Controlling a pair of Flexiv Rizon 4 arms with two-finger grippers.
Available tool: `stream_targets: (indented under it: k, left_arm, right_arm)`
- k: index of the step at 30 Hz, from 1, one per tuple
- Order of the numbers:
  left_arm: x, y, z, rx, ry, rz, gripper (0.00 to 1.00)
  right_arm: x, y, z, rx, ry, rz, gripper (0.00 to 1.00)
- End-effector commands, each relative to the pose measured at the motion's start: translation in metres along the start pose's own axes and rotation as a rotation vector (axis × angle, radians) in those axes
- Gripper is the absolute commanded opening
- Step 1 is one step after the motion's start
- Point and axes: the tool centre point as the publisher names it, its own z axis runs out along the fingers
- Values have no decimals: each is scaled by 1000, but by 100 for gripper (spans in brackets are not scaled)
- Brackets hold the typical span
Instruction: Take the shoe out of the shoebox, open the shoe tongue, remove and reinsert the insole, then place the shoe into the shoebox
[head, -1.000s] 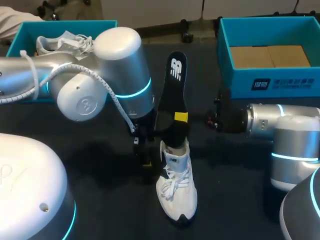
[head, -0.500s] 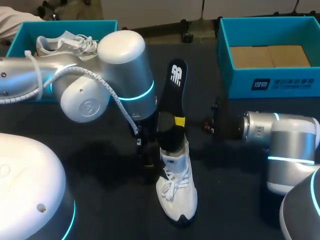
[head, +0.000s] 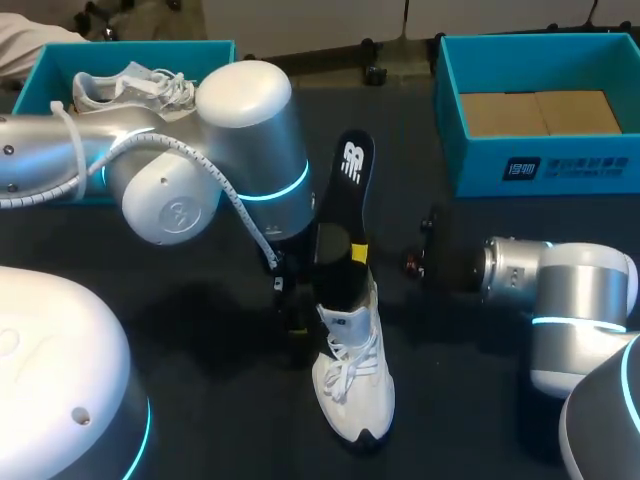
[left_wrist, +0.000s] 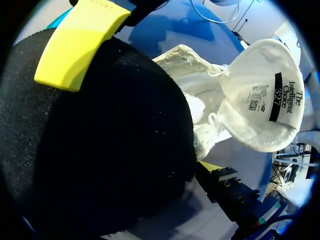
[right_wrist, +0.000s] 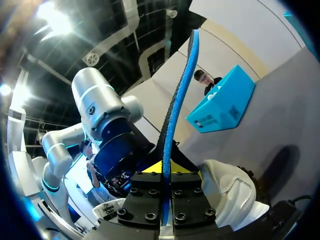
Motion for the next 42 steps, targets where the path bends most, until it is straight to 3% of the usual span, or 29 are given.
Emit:
stream_targets:
  k: [1,15,32,42]
  left_arm:
    - [0,-1,1,-2,0,0,100]
    - [0,-1,1,-2,0,0,100]
    - [0,-1,1,-2,0,0,100]
    - [0,-1,1,-2,0,0,100]
  right_arm:
    - [0,-4,1,-1,0,-1,0]
    - [2,7,7,21,-17,-21,0]
    - [-8,21,3,111,-41,-91,0]
    - [-18,14,0,180,-37,-134,0]
